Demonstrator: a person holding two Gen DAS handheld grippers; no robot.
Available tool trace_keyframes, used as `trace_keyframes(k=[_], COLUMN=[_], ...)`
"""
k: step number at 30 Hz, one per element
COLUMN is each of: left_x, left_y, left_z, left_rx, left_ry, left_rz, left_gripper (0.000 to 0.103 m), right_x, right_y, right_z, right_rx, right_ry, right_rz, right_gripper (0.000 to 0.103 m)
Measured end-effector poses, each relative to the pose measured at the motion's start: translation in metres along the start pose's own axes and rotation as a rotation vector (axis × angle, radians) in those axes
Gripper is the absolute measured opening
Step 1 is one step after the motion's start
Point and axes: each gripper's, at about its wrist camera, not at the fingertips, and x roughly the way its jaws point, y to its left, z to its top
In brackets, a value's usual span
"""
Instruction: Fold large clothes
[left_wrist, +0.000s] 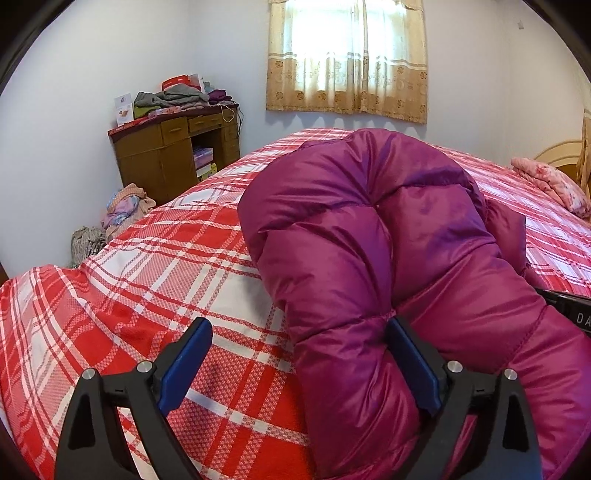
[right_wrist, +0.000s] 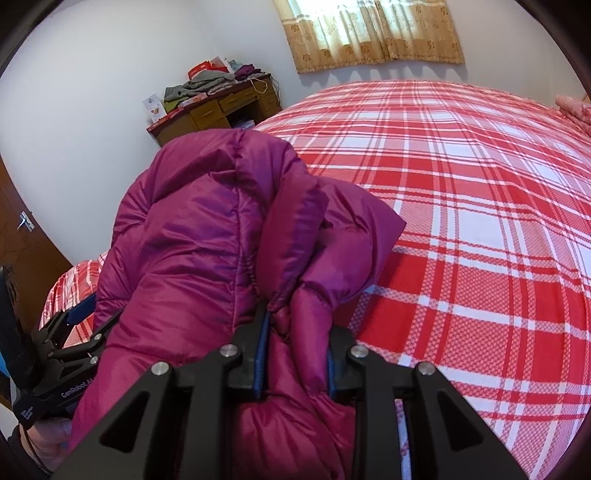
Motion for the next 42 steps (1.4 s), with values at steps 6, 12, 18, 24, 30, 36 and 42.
trace_keyframes(k=[6,12,18,24,30,36,42], left_x=[0.002,0.004,0.003,0.002,0.002,0.000,-0.050], left_y=[0.004,0.005,0.003,0.004,0.005,0.006,0.005], left_z=[-0.001,0.000,0.000,-0.001,-0.001,0.001,0.016], left_rx=[-0.015,-0.021,-0.024,-0.026,-0.032,-0.037,-0.034], left_ry=[0.004,0.004,0.002,0.001,0.001,0.007,-0.015], left_rz=[-0.004,0.003,0.006,0.007,0.005,0.007,0.041], left_gripper=[0.098,0.099,0.100,0.100,0.100,0.100,0.100], right_x=[0.000,0.000,0.001,0.001,0.001,0.001,-0.021], right_y=[0.003,0.006,0.011,0.015,0.020,0.021,0.027], right_z=[-0.002,-0.003,-0.004,-0.004,-0.005,-0.005,0.006], right_rx=[-0.002,-0.010,-0.019,-0.027,-0.036,-0.036,-0.053], right_ry=[-0.015,-0.024,-0.024,-0.020,-0.024,-0.022,-0.007], right_rz=[-0.024,-0.053,-0.081,-0.105,-0.126,-0.143,-0.220], right_gripper=[0.031,0.034,0.036,0.038,0.039,0.040,0.061])
